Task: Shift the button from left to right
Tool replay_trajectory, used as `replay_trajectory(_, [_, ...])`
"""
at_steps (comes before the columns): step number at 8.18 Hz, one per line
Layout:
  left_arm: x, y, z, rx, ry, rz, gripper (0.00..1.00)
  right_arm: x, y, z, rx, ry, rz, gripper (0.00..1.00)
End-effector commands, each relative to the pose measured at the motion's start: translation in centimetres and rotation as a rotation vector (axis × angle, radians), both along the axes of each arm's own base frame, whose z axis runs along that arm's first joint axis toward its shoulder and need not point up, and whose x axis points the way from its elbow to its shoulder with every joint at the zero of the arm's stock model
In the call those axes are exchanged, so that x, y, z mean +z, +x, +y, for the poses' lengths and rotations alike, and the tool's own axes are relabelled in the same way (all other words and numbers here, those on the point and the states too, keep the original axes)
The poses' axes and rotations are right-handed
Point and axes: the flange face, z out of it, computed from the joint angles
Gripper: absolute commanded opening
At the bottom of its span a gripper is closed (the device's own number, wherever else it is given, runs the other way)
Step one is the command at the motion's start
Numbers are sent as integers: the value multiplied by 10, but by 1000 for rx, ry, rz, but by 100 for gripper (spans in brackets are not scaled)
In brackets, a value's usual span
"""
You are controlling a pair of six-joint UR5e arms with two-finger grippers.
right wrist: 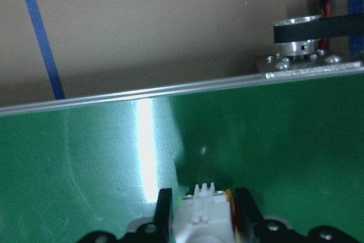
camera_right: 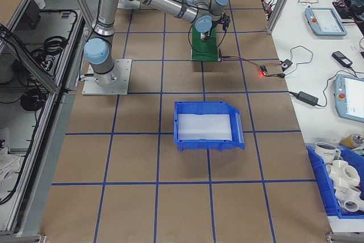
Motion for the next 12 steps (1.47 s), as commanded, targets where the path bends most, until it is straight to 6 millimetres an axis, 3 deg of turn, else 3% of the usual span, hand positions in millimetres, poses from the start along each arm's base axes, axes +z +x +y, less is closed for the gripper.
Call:
replay_trajectory(1, [8, 2, 7, 70, -5, -46, 100, 5, -3, 0, 21, -12, 23, 0])
replay_trajectory(3, [5, 3, 7, 72, 5, -55, 100, 20, -8, -7, 55, -42, 37, 0])
replay_trajectory(4, [7, 4, 7, 72, 0, -56, 100, 50, -19, -14, 74, -67, 52, 0])
replay_trajectory(5, [2, 4, 7, 72, 9, -54, 100, 84, -50, -26, 69, -64, 49, 0])
replay_trajectory(6, [2, 4, 7, 70, 8, -54, 100, 99, -90, -36, 52, -28, 33, 0])
replay_trajectory(8, [8, 4, 6, 72, -1, -57, 100, 144, -191, -29, 17, -82, 36, 0])
replay_trajectory(9, [8, 4, 6, 72, -1, -56, 100, 150, -239, -18, 52, -54, 55, 0])
replay_trajectory(11, [7, 4, 7, 72, 1, -57, 100, 161, -362, 11, 68, -59, 91, 0])
replay_trajectory(12, [8, 4, 6, 72, -1, -57, 100, 162, -411, 27, 41, -64, 95, 0])
